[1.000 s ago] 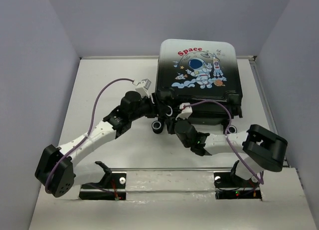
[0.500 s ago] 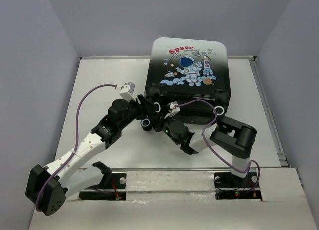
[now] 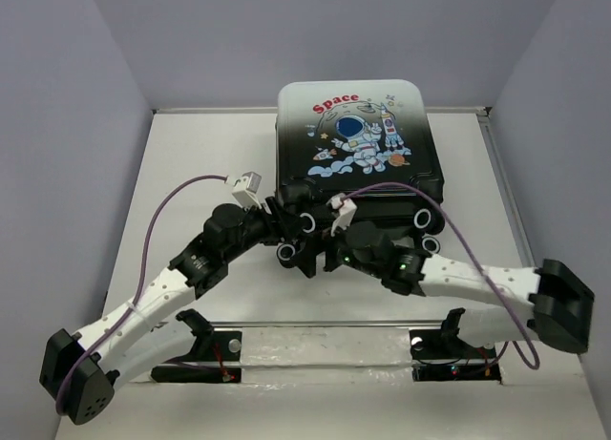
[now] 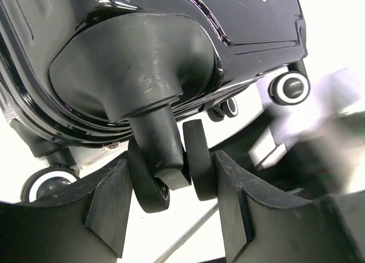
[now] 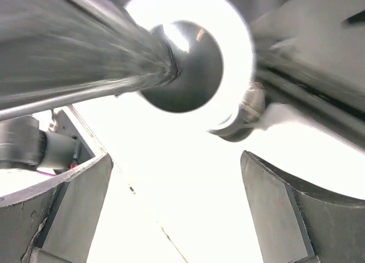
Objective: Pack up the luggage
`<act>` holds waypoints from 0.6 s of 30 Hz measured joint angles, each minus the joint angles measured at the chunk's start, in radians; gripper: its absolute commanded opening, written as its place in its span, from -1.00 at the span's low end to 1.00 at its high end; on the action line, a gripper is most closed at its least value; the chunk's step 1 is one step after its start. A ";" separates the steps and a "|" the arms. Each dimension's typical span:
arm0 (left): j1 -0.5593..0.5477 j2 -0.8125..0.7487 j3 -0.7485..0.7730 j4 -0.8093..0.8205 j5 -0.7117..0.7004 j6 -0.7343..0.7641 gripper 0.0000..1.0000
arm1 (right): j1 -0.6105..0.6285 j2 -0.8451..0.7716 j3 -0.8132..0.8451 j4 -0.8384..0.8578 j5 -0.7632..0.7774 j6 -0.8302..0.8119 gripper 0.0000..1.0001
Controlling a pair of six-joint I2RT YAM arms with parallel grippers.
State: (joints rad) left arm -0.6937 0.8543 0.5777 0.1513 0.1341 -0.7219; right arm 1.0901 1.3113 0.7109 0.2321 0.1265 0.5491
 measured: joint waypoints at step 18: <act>-0.021 -0.001 -0.047 0.080 0.017 -0.005 -0.88 | -0.865 -0.143 0.354 -0.473 0.117 -0.206 0.99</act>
State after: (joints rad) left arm -0.7151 0.8536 0.5312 0.2317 0.1513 -0.7273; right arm 0.2253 1.1683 1.0653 -0.2405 0.2436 0.3431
